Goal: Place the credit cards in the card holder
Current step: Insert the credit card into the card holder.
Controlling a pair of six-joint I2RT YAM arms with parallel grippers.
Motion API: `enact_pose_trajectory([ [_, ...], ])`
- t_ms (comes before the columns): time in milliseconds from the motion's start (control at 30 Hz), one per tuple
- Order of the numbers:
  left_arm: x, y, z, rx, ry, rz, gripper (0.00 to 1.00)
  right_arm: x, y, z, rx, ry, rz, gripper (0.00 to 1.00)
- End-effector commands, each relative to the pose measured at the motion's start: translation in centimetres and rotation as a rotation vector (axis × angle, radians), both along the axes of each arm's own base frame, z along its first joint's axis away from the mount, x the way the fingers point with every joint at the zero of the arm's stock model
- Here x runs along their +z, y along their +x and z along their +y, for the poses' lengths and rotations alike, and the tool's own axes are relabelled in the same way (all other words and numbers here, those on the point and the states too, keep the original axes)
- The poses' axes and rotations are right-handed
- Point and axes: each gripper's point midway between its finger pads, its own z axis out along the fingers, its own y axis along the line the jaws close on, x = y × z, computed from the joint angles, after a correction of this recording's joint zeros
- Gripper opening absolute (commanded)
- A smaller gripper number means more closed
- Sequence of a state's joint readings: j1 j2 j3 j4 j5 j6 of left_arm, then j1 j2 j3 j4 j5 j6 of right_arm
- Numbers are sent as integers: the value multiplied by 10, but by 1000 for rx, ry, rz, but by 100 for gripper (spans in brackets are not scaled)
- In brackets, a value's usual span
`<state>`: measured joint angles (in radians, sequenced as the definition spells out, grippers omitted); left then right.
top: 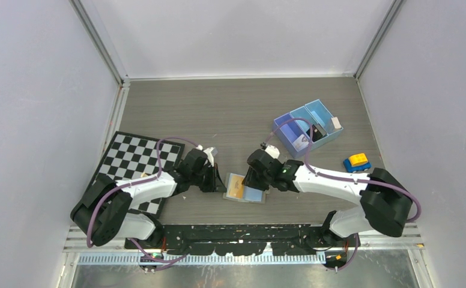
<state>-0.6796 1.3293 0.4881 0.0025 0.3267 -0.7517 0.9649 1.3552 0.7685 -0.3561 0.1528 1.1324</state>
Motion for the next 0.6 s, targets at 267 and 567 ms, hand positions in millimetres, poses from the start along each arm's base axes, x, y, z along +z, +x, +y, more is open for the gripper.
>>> enact_pose_trajectory([
  [267, 3, 3, -3, 1, -10, -17, 0, -18, 20, 26, 2, 21, 3, 32],
  [567, 3, 3, -3, -1, -12, -16, 0, -26, 29, 27, 7, -13, -1, 28],
])
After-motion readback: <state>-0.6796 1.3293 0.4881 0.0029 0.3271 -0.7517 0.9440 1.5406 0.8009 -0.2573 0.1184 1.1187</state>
